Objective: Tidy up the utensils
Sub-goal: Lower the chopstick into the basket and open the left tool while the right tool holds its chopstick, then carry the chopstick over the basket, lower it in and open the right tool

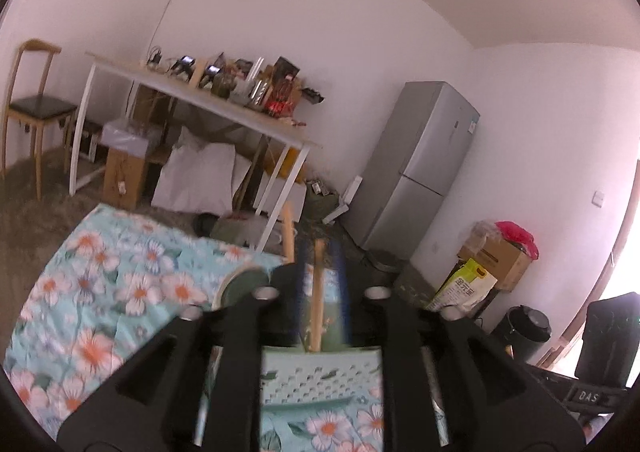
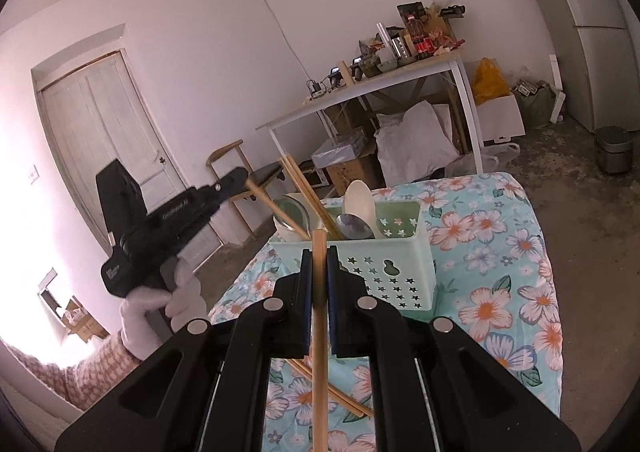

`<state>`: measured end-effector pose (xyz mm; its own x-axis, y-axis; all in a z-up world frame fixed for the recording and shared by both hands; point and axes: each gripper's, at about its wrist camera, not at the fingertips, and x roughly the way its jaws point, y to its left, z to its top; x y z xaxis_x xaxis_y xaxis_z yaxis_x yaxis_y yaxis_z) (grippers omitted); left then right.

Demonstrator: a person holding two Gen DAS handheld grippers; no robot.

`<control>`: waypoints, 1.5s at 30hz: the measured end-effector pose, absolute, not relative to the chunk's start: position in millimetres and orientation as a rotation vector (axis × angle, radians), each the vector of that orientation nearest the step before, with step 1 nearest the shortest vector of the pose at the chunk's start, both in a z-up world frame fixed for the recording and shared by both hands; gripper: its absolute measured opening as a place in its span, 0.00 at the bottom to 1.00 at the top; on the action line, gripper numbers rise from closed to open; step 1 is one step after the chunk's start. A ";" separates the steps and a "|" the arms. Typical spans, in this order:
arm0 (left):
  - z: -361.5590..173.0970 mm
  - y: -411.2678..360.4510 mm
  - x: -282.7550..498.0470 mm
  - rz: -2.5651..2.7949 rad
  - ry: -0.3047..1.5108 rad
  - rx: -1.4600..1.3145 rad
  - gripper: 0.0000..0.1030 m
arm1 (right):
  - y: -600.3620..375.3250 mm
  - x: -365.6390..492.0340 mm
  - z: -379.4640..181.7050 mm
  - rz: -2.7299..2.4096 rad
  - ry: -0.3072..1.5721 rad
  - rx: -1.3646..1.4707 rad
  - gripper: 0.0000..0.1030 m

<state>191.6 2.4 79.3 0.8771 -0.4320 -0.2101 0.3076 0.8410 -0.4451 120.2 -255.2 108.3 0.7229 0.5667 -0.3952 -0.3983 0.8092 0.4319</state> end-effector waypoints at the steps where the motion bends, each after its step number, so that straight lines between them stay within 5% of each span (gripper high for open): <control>1: 77.7 5.2 188.4 -0.393 0.316 -0.421 0.37 | -254.7 120.6 107.8 0.543 0.541 0.330 0.07; 19: 51.8 35.4 107.4 -0.275 0.408 -0.256 0.81 | -239.3 153.9 153.8 0.614 0.408 0.337 0.07; 30: 16.0 65.1 70.5 -0.178 0.498 -0.256 0.83 | -205.1 237.5 201.0 0.593 0.134 0.403 0.07; 45: 0.4 100.1 80.7 -0.115 0.520 -0.306 0.83 | -162.6 304.8 178.0 0.278 0.083 0.262 0.07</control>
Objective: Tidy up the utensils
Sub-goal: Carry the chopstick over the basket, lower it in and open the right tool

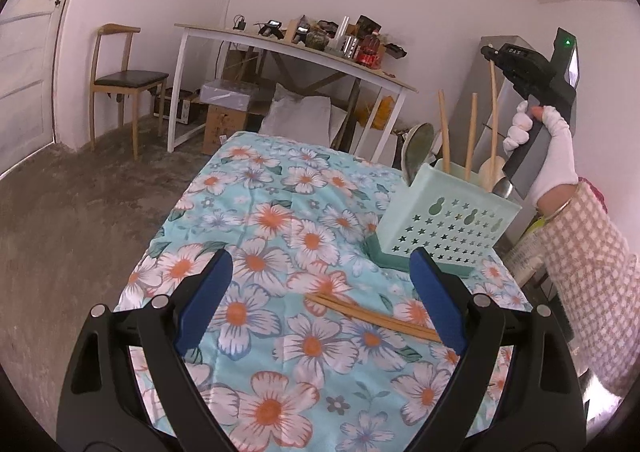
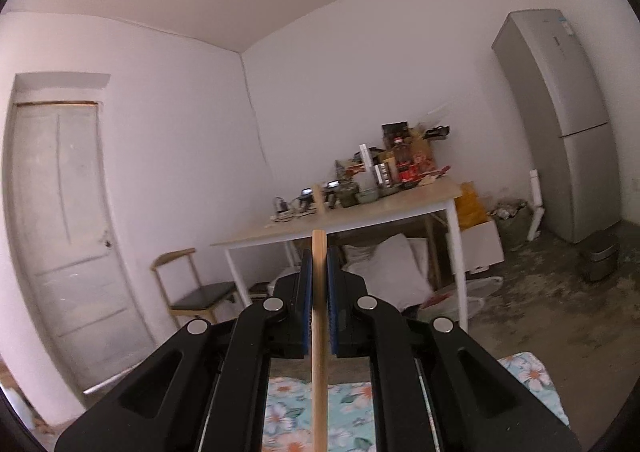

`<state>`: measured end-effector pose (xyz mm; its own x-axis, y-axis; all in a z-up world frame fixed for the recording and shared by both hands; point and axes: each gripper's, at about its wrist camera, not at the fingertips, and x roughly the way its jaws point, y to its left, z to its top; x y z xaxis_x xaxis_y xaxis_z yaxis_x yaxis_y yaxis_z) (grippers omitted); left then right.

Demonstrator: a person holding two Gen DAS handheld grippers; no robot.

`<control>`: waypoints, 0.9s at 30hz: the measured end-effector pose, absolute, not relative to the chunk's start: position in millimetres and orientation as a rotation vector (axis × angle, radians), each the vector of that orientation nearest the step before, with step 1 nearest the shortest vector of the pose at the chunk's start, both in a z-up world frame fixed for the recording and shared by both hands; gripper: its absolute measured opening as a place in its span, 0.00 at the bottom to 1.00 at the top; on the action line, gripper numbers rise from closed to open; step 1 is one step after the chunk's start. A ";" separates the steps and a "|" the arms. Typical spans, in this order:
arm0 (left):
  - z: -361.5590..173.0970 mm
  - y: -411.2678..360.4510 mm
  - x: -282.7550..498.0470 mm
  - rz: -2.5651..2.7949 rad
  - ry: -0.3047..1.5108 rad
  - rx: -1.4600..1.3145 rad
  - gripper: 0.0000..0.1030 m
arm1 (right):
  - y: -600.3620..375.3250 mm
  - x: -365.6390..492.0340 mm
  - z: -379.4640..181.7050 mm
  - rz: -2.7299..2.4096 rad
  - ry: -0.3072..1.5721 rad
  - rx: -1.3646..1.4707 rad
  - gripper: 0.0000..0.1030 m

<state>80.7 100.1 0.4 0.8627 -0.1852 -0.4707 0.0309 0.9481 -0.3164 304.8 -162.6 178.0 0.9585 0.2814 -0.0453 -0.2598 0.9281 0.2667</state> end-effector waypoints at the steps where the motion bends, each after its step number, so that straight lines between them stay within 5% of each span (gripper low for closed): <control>1: 0.0 100.3 81.5 -0.115 0.521 -0.308 0.83 | -162.3 305.3 178.0 0.266 0.077 0.257 0.07; 27: 5.8 94.5 78.7 -0.118 0.514 -0.304 0.83 | -178.2 273.7 177.6 0.242 0.086 0.225 0.08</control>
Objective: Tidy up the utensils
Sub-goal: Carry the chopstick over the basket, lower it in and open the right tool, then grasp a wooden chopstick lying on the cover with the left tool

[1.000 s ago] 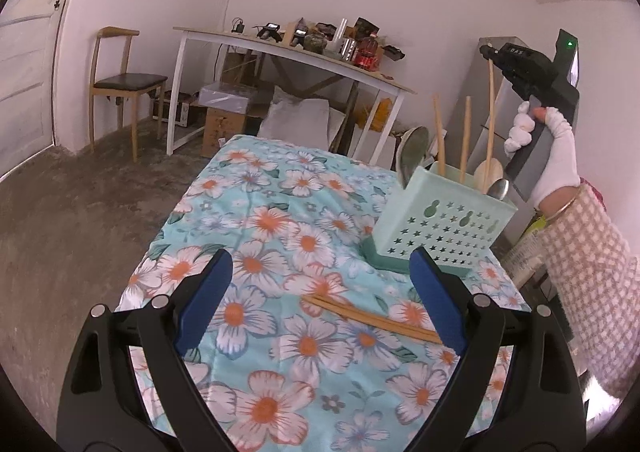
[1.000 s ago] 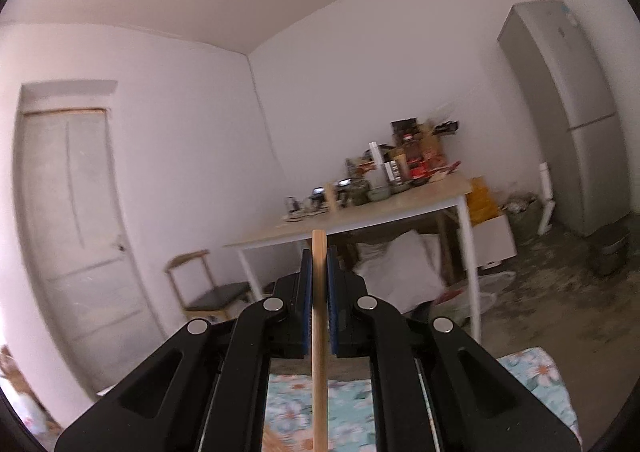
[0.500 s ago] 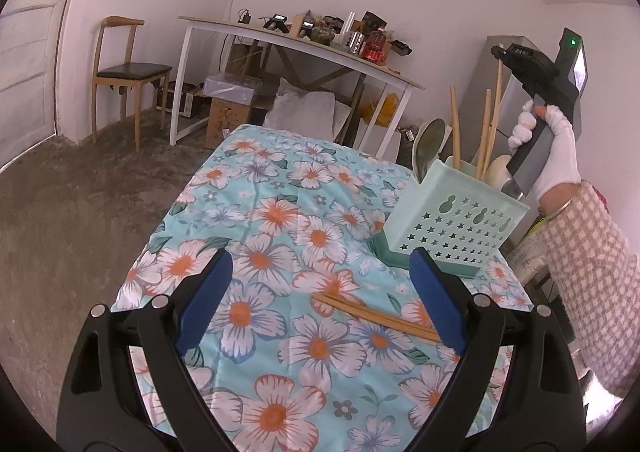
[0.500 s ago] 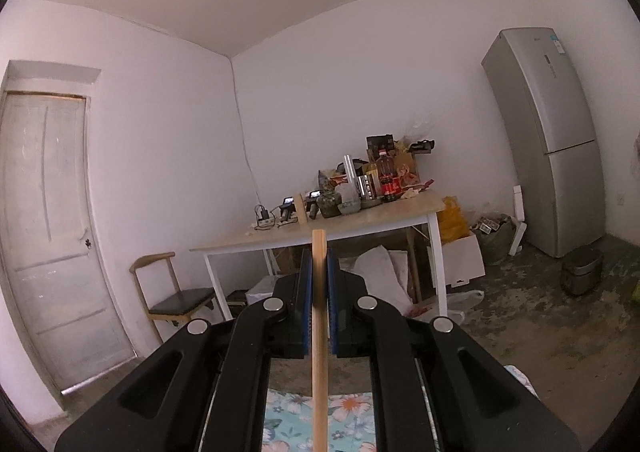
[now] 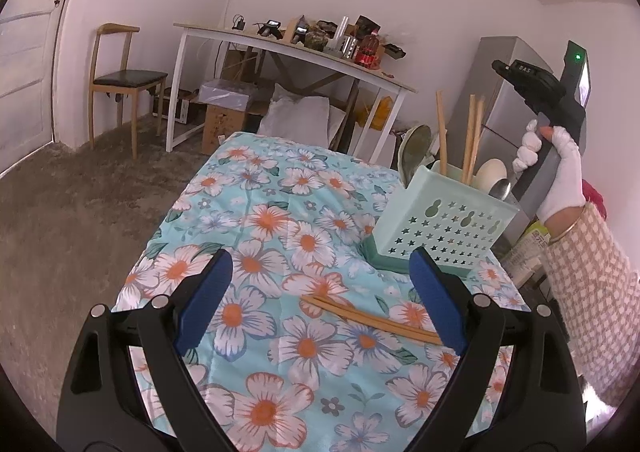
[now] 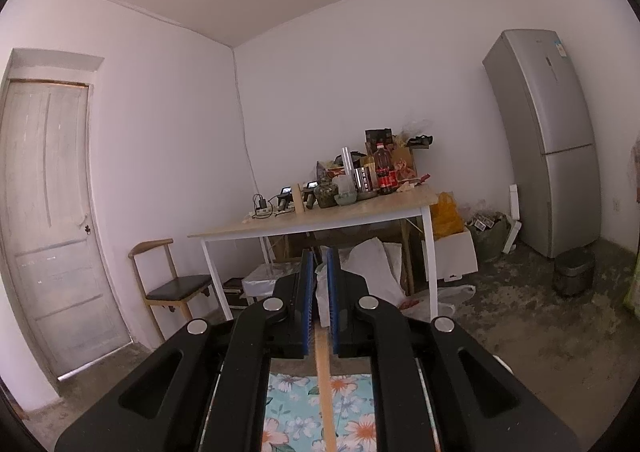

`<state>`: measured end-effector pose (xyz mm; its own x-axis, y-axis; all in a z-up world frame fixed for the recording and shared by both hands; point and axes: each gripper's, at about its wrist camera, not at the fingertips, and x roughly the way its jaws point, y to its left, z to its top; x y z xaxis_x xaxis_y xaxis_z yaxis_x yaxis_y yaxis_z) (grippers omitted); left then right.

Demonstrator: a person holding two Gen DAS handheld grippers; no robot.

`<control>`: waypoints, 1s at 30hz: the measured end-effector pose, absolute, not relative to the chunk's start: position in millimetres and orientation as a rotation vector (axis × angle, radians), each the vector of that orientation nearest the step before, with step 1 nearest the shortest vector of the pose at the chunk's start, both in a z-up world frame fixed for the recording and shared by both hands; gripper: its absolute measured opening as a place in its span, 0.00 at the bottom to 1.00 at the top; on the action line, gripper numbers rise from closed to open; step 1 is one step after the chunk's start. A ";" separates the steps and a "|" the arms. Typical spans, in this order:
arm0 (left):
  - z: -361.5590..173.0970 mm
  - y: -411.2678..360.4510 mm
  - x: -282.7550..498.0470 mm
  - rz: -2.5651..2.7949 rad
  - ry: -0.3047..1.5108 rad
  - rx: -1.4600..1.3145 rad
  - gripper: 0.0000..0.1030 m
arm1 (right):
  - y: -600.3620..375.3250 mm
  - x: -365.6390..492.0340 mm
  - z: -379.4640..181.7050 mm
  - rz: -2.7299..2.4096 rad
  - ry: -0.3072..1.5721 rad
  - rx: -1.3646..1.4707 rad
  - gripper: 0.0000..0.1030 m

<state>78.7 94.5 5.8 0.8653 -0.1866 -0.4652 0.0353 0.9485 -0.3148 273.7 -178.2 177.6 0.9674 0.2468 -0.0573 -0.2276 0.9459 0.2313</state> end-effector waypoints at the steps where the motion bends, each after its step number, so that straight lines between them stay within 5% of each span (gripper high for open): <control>1: 6.9 93.7 77.4 -0.118 0.511 -0.302 0.83 | -181.1 270.6 178.7 0.242 0.084 0.231 0.08; 10: 10.9 88.5 72.0 -0.122 0.508 -0.301 0.83 | -215.1 223.2 194.7 0.275 0.050 0.287 0.10; 13: 11.6 85.6 70.4 -0.124 0.508 -0.298 0.83 | -223.9 196.5 195.5 0.308 0.058 0.272 0.26; 16: 9.9 84.3 71.3 -0.128 0.518 -0.305 0.83 | -227.8 169.4 189.7 0.368 0.094 0.230 0.32; 20: 4.7 78.3 75.1 -0.144 0.544 -0.316 0.83 | -228.6 143.5 161.7 0.452 0.221 0.191 0.39; 30: -16.2 60.9 91.1 -0.196 0.665 -0.370 0.83 | -231.5 120.9 36.0 0.438 0.670 0.291 0.40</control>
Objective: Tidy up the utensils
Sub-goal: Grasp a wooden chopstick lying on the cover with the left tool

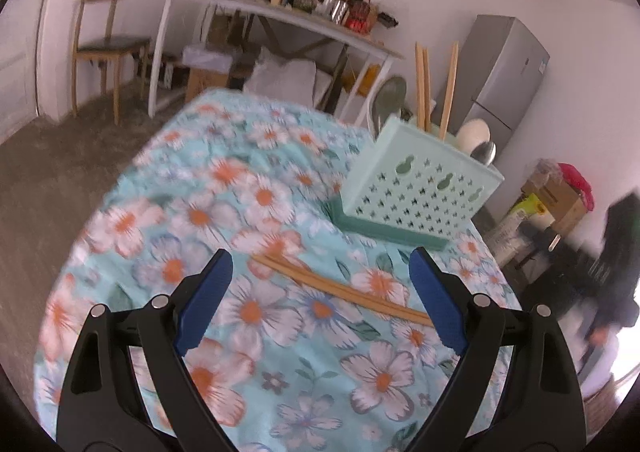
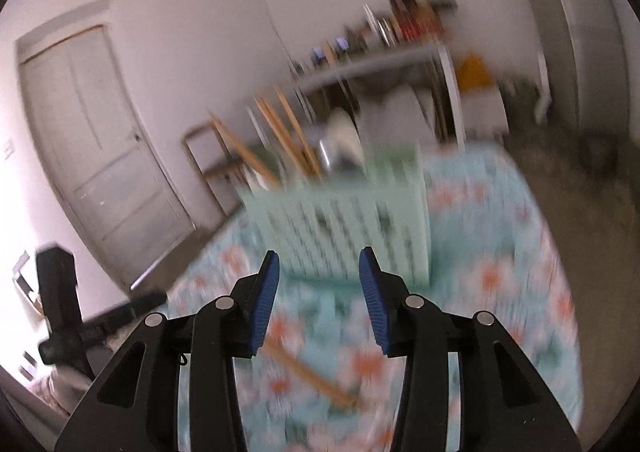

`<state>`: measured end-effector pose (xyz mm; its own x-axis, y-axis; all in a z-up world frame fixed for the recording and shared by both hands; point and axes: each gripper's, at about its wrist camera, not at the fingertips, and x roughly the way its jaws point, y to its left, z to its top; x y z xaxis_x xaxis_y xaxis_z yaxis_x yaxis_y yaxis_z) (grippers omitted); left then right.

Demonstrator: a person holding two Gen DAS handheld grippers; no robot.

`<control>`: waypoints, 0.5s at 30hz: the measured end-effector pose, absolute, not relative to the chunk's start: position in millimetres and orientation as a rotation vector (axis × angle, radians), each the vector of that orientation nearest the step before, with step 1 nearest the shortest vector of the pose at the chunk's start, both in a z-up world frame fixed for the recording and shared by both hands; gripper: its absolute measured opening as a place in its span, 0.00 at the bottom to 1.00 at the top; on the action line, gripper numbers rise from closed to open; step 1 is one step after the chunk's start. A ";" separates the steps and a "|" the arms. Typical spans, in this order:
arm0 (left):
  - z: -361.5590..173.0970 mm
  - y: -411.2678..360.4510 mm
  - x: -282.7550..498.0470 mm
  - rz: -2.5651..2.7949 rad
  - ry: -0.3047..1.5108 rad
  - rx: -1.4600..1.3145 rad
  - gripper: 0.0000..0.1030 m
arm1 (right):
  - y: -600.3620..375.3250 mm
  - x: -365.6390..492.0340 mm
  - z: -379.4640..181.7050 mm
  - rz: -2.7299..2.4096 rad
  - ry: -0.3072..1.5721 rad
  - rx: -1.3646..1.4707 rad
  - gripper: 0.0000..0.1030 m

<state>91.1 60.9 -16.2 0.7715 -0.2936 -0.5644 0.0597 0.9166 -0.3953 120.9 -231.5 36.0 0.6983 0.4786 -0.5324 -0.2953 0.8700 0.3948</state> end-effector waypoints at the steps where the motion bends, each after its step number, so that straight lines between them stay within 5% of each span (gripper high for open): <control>1: -19.0 60.3 93.5 -0.202 0.680 -0.387 0.83 | -232.8 120.6 22.1 0.425 0.722 0.311 0.40; 15: -95.1 66.0 133.0 -0.286 0.911 -0.842 0.40 | -243.4 122.3 -25.6 0.400 0.868 0.381 0.40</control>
